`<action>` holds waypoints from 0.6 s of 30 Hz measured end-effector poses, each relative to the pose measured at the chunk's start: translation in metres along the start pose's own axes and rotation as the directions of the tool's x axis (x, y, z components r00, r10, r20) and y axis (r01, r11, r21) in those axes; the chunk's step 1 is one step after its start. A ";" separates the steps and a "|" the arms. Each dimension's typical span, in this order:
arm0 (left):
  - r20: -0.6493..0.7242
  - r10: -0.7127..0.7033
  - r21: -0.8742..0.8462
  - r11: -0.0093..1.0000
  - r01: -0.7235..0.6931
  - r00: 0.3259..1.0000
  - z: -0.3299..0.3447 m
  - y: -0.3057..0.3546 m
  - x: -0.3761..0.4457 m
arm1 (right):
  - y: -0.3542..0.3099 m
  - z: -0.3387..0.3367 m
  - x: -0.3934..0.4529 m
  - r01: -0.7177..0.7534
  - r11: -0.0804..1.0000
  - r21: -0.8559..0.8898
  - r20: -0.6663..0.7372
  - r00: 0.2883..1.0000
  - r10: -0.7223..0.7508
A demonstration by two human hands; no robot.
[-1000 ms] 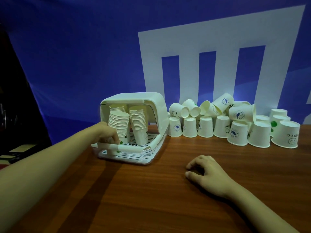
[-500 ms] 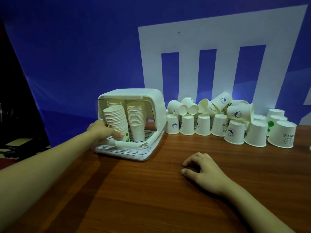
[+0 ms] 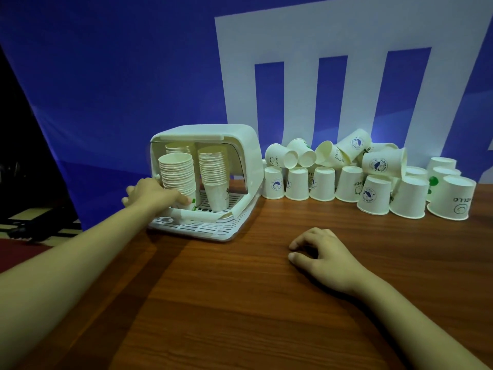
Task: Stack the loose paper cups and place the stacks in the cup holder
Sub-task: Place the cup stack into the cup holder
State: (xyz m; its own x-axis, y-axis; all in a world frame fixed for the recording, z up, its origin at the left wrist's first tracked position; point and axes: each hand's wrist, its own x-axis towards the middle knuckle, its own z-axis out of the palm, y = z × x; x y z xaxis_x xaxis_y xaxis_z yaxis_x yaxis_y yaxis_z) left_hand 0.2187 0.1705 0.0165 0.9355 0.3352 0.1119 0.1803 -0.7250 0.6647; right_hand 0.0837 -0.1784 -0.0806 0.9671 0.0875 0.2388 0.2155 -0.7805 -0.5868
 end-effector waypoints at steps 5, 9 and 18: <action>-0.111 -0.066 0.080 0.994 0.076 0.992 0.005 -0.011 0.005 | 0.001 0.001 0.000 0.011 1.000 0.005 -0.004 1.000 -0.011; -0.100 -0.052 0.108 0.992 0.063 0.994 0.002 -0.014 0.010 | 0.002 0.001 0.001 0.016 1.000 -0.006 -0.004 1.000 -0.016; -0.009 -0.047 0.078 0.996 0.048 0.999 0.000 -0.019 0.023 | 0.001 0.001 0.000 0.029 1.000 -0.001 0.006 1.000 -0.029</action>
State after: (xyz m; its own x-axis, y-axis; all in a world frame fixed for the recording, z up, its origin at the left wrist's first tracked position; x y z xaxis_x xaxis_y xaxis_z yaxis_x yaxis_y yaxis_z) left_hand 0.2364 0.1918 0.0070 0.9230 0.3748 0.0872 0.2480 -0.7527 0.6098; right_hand 0.0839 -0.1785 -0.0818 0.9613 0.1140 0.2507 0.2432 -0.7784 -0.5787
